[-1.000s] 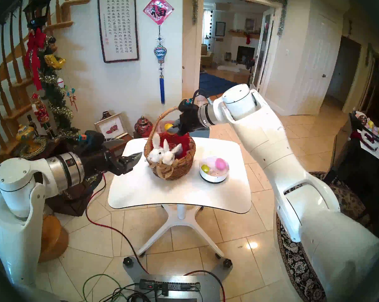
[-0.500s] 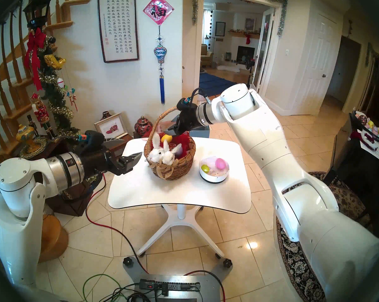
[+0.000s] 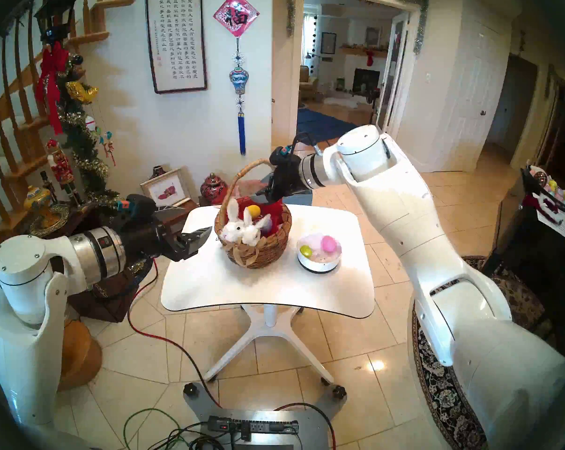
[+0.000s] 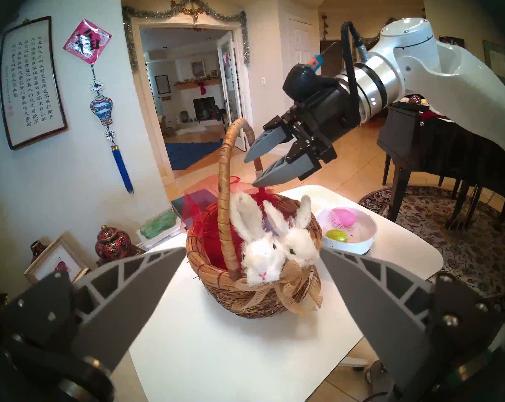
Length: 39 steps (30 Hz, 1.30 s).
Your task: Put easter egg into basket
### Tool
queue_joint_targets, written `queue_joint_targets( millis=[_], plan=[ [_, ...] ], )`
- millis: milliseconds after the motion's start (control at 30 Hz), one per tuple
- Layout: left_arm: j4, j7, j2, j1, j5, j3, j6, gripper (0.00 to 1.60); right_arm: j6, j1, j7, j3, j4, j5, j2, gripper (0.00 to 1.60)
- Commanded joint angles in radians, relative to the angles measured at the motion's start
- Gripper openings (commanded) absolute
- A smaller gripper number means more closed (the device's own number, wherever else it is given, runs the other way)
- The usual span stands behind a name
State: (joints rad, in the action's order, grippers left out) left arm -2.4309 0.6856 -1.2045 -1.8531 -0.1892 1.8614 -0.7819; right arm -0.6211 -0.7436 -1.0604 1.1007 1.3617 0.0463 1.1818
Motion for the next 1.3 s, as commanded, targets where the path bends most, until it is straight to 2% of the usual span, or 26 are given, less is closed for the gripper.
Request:
queue_joint_targets(
  millis=[0,300,533,1033,1267],
  plan=[
    [-0.004,0.0,0.001,0.007,0.0,0.0,-0.001,1.6,-0.047,-0.06,-0.012,0.054,0.109,0.021,-0.083,1.37],
    [-0.004,0.002,-0.001,0.008,0.002,0.001,-0.001,1.6,-0.098,-0.15,-0.011,0.126,0.206,0.037,-0.165,1.37],
    [-0.004,0.004,-0.002,0.008,0.004,0.001,-0.001,1.6,-0.134,-0.223,-0.002,0.174,0.271,0.049,-0.202,1.37],
    [-0.004,0.008,-0.005,0.009,0.009,0.001,-0.002,1.6,-0.148,-0.358,0.037,0.266,0.286,0.077,-0.241,1.34],
    [-0.004,0.01,-0.006,0.01,0.011,0.001,-0.003,1.6,-0.153,-0.394,0.05,0.286,0.29,0.081,-0.251,1.33]
  ],
)
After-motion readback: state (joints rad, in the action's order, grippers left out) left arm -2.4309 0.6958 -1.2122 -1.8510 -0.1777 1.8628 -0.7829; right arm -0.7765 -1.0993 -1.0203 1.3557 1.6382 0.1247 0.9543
